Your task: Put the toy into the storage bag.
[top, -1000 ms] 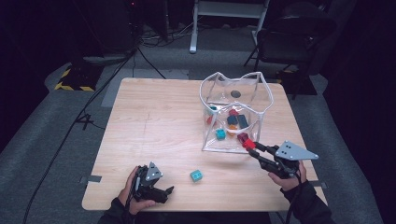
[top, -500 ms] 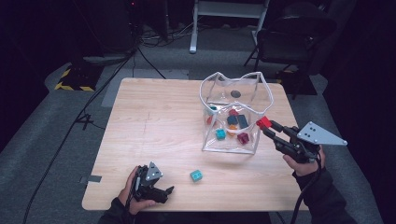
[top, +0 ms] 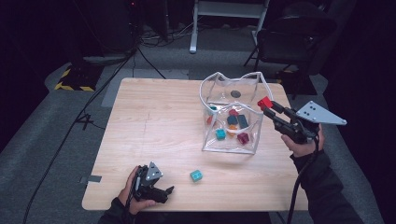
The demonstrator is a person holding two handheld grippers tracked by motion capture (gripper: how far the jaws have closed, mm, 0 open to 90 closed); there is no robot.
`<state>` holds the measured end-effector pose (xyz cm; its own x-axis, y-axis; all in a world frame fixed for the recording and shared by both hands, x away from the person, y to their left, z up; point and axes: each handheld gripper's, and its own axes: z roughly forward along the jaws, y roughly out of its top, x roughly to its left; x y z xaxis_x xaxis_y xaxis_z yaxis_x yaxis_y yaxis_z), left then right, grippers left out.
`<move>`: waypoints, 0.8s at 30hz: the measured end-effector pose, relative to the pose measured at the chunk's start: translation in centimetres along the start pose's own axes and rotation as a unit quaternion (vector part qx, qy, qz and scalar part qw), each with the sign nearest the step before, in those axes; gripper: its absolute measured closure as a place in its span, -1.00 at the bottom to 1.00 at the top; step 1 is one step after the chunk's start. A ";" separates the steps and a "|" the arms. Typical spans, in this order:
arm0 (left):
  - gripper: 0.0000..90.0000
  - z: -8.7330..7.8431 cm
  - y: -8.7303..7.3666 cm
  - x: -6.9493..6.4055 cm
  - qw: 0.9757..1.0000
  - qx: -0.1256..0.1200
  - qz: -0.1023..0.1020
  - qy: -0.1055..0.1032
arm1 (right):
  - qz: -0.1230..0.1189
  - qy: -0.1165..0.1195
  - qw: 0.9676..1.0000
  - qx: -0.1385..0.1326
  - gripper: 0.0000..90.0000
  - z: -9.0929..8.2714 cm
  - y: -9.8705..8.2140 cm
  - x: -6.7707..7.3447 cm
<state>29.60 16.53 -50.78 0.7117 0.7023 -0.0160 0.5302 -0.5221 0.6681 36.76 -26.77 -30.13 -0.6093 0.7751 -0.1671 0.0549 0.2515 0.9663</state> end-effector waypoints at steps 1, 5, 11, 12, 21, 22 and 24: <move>-0.90 0.0 0.0 0.0 1.000 0.000 0.000 0.000 | -0.001 -0.004 1.000 0.003 0.51 0.3 0.0 0.0; -0.90 0.0 0.0 0.0 1.000 0.000 0.002 0.000 | 0.003 -0.010 1.000 0.011 0.51 1.4 0.1 -0.2; -0.91 0.0 0.0 0.0 1.000 0.000 0.002 0.001 | 0.003 -0.020 0.999 0.026 0.51 3.1 0.0 -0.3; -0.90 0.0 0.0 0.0 1.000 0.000 0.002 0.001 | 0.003 -0.022 0.999 0.027 0.51 3.3 -0.1 -0.3; -0.90 0.0 0.0 0.0 1.000 0.000 0.003 0.001 | 0.010 -0.029 0.999 0.041 0.51 5.0 -0.5 -0.4; -0.90 0.0 0.0 0.0 1.000 0.000 0.002 0.000 | 0.011 -0.030 0.999 0.043 0.51 5.1 -0.6 -0.4; -0.90 0.0 0.0 0.0 1.000 0.000 0.002 0.000 | 0.010 -0.031 0.998 0.050 0.51 5.4 -0.8 -0.5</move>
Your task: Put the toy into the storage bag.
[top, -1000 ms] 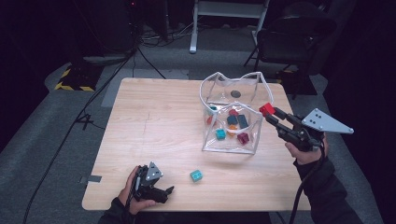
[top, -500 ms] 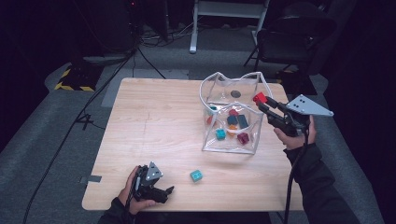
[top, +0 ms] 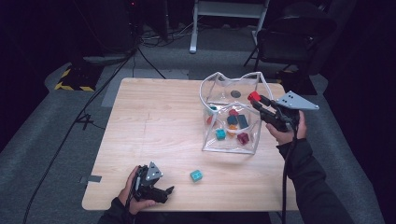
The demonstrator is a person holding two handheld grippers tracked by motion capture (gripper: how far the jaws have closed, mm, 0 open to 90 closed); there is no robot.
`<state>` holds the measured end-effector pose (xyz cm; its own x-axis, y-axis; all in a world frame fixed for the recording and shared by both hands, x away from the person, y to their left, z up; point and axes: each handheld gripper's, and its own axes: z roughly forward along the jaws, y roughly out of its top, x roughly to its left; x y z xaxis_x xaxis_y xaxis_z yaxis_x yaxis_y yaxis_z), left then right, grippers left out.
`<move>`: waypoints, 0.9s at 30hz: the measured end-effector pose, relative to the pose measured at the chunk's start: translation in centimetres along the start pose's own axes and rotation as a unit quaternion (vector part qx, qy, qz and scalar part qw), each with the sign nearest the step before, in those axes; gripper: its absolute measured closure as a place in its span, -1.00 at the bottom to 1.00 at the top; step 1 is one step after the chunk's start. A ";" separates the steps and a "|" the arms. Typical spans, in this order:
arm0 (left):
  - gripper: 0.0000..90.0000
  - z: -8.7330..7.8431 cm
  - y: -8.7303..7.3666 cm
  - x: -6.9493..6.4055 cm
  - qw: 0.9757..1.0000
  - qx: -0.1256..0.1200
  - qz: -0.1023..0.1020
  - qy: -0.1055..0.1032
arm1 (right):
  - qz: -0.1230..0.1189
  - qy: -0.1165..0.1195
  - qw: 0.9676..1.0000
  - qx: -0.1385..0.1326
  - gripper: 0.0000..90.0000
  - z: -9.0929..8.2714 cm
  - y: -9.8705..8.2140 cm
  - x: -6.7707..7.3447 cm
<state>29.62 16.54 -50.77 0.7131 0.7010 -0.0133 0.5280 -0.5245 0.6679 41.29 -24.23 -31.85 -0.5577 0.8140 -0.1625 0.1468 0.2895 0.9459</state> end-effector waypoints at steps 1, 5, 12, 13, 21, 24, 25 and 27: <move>-0.90 0.0 0.0 0.0 1.000 0.000 0.000 0.000 | 0.000 0.000 1.000 0.002 0.51 0.1 -0.1 0.0; -0.90 0.0 0.0 0.0 1.000 0.000 0.000 0.000 | 0.001 -0.005 1.000 0.011 0.51 0.5 -0.4 -0.1; -0.90 0.0 0.0 0.0 1.000 0.000 0.001 0.000 | -0.002 -0.009 1.000 0.019 0.35 0.2 -0.2 -0.1; -0.90 0.0 0.0 0.0 1.000 0.000 0.001 0.001 | -0.004 -0.013 1.000 0.017 0.32 0.0 -0.2 -0.1; -0.90 0.0 0.0 0.0 1.000 0.000 0.001 0.000 | -0.009 -0.006 1.000 -0.006 0.25 -1.6 0.1 0.5; -0.90 0.0 0.0 0.0 1.000 0.000 0.001 0.000 | -0.010 0.004 1.000 -0.018 0.21 -2.6 0.2 0.8; -0.90 0.0 0.0 0.0 1.000 0.000 0.001 0.000 | -0.011 0.006 1.000 -0.020 0.21 -2.8 0.2 0.9; -0.90 0.0 0.0 0.0 1.000 0.000 0.001 0.000 | -0.011 0.016 1.000 -0.023 0.20 -3.4 0.1 1.2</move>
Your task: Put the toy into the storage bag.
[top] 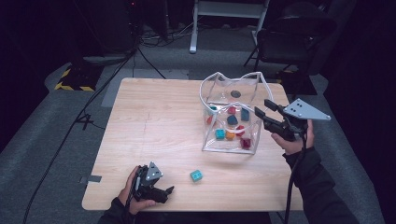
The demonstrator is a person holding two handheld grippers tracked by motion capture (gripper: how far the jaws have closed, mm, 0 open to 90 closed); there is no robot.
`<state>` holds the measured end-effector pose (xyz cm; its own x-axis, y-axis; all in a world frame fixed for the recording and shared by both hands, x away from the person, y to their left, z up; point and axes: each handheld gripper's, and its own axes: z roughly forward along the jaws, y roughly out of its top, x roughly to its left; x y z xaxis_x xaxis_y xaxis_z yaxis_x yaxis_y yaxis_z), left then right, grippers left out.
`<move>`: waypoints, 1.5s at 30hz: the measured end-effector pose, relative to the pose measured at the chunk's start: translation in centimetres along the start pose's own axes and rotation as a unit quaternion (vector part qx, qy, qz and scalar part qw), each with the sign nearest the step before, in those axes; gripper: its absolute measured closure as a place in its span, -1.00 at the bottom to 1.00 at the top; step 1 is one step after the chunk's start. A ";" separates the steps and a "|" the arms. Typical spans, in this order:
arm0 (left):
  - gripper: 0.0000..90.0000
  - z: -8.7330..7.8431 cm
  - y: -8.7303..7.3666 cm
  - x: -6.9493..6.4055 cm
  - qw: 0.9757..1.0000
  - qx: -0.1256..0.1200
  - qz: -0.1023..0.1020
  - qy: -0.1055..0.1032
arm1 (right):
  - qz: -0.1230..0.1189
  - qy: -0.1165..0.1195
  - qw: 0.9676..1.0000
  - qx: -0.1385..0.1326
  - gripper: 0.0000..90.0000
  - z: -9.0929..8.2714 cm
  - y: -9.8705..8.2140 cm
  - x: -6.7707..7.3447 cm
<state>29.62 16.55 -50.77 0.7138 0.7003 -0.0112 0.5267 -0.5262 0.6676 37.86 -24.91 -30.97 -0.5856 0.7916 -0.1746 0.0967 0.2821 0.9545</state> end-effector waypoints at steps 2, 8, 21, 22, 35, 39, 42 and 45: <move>-0.90 0.0 0.0 0.0 1.000 0.000 0.000 0.000 | -0.002 0.004 1.000 -0.003 0.19 -0.4 0.0 0.2; -0.90 0.0 0.0 0.0 1.000 0.000 0.000 0.000 | -0.006 0.021 1.000 -0.007 0.15 -1.3 -0.3 1.1; -0.90 0.0 0.0 0.0 1.000 0.000 -0.001 0.000 | -0.007 0.065 0.998 -0.002 0.06 -1.9 -2.3 3.4; -0.90 0.0 0.0 0.0 1.000 0.000 -0.001 0.000 | -0.008 0.069 0.998 0.000 0.05 -1.8 -2.5 3.6; -0.90 0.0 0.0 0.0 1.000 0.000 0.000 0.000 | -0.024 0.139 0.989 0.043 -0.08 1.0 -7.1 8.3; -0.90 0.0 0.0 0.0 1.000 0.000 0.000 0.000 | -0.033 0.163 0.984 0.061 -0.10 2.0 -8.3 10.0; -0.90 0.0 0.0 0.0 1.000 0.000 0.000 0.000 | -0.041 0.177 0.980 0.075 -0.11 2.8 -9.1 11.2; -0.90 0.0 0.0 0.0 1.000 0.000 0.000 0.000 | -0.051 0.187 0.977 0.088 -0.12 3.3 -9.8 12.2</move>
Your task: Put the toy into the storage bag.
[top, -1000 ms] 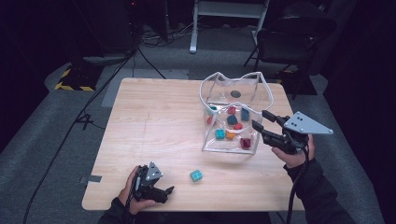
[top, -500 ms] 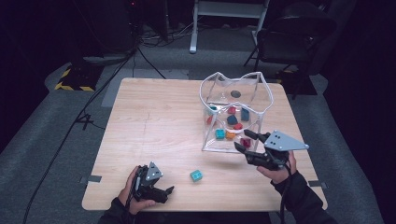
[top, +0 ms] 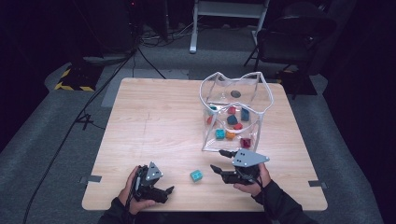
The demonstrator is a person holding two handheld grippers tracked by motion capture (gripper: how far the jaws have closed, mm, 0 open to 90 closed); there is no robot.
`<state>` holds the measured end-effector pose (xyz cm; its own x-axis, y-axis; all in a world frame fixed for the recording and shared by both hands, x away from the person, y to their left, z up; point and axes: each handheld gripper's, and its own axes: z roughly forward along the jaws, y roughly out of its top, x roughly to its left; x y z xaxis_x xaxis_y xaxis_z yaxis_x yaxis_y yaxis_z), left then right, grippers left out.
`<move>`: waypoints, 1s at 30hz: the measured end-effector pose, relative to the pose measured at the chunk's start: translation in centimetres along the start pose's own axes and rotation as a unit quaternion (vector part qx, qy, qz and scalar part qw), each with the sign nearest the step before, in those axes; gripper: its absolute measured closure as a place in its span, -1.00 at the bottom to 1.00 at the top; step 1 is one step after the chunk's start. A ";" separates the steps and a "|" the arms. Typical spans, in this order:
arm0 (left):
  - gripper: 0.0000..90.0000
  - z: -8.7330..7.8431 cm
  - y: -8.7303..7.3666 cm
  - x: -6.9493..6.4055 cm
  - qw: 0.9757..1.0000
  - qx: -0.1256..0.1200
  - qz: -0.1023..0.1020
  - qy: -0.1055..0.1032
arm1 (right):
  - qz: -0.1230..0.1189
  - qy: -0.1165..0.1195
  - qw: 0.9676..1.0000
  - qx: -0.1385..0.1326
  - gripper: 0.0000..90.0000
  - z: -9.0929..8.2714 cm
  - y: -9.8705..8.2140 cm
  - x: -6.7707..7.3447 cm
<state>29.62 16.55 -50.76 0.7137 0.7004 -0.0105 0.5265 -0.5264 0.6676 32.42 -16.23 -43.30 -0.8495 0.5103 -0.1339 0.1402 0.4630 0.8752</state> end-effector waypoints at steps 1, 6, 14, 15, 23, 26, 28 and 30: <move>-0.90 0.0 0.0 0.0 1.000 0.000 0.000 0.000 | -0.002 0.003 1.000 0.003 -0.12 0.3 -0.1 0.2; -0.90 0.0 0.0 0.0 1.000 0.000 0.000 0.000 | -0.004 0.015 1.000 0.013 -0.12 1.3 -0.6 0.8; -0.90 0.0 0.0 0.0 1.000 0.000 0.000 0.000 | -0.010 0.029 0.999 0.029 -0.16 2.8 -1.4 1.8; -0.90 0.0 0.0 0.0 1.000 0.000 0.000 -0.001 | -0.011 0.030 0.999 0.031 -0.16 2.9 -1.5 1.8; -0.90 0.0 0.0 0.0 1.000 0.000 0.000 0.000 | -0.016 0.046 0.998 0.048 -0.20 4.5 -2.2 2.8; -0.90 0.0 0.0 0.0 1.000 0.000 0.001 0.000 | -0.016 0.050 0.997 0.053 -0.21 5.1 -2.4 3.1; -0.90 0.0 0.0 0.0 1.000 0.000 0.000 0.000 | -0.010 0.057 0.997 0.055 -0.22 5.5 -2.5 3.3; -0.90 0.0 0.0 0.0 1.000 0.000 0.000 0.000 | -0.011 0.056 0.997 0.058 -0.23 5.9 -2.6 3.6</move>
<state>29.62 16.55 -50.77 0.7141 0.6999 -0.0113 0.5263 -0.5262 0.6679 32.02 -11.29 -48.83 -0.9034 0.4184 -0.0943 0.1736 0.5578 0.8116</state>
